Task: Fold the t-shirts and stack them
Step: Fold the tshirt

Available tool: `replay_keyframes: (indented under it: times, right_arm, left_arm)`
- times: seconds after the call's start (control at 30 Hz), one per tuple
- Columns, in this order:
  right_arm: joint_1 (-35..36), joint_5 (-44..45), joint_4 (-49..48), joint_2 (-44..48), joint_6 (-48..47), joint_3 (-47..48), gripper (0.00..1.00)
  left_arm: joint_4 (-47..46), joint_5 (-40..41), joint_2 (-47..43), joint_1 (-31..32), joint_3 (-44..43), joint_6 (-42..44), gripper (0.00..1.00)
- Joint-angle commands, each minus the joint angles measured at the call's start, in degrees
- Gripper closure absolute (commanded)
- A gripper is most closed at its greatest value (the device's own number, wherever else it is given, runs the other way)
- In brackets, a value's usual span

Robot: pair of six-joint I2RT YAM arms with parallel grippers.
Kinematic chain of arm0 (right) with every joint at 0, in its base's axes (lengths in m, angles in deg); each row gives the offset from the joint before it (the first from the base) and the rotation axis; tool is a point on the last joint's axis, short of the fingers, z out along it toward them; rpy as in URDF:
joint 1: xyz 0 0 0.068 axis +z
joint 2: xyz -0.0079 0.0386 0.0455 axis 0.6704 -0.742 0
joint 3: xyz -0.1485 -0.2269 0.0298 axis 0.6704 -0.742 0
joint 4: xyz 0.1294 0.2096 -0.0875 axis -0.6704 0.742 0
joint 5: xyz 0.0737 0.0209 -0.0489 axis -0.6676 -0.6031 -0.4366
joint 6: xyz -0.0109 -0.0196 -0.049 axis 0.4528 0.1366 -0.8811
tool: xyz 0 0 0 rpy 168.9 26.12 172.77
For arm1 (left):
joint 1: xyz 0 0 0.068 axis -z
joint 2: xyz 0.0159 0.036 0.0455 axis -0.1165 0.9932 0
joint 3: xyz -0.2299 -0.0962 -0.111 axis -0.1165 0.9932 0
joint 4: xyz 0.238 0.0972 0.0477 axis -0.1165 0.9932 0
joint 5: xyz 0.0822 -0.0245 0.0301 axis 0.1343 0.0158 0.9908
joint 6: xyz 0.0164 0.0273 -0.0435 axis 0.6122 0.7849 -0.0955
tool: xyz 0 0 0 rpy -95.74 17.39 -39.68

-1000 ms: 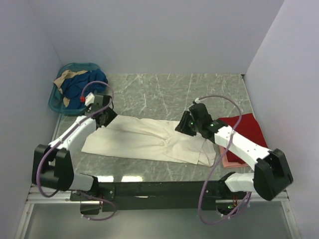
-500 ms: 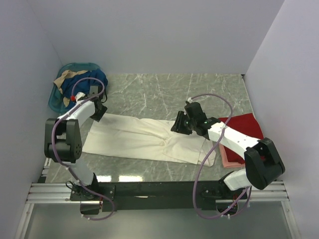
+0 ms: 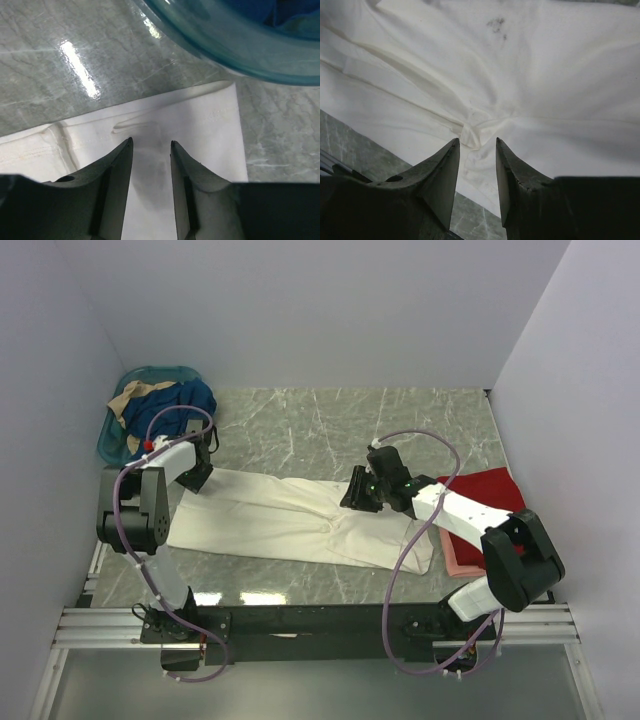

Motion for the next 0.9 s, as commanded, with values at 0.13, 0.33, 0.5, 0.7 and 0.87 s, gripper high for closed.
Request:
replay_keyframes:
  times: [0.13, 0.33, 0.5, 0.7, 0.87]
  right_arm:
    - [0.3, -0.2, -2.1, -0.4, -1.0, 0.4, 0.58]
    - [0.3, 0.1, -1.9, -1.1, -1.0, 0.6, 0.58]
    - [0.3, 0.5, -1.6, -1.3, -1.2, 0.8, 0.59]
    - [0.2, 0.7, -1.5, -1.9, -1.0, 1.0, 0.59]
    - [0.2, 0.7, -1.4, -2.1, -1.1, 1.1, 0.59]
  left_arm:
    - [0.5, 2.1, -0.2, 0.2, -1.4, -0.9, 0.66]
    - [-0.8, 1.6, -1.8, 0.2, 0.0, 0.4, 0.79]
    - [-1.9, 1.4, -4.1, 0.2, 1.1, 2.0, 0.91]
    - [-2.6, 1.6, -8.5, 0.2, 2.9, 3.4, 0.99]
    - [-3.3, 2.5, -12.2, 0.2, 5.8, 4.0, 0.99]
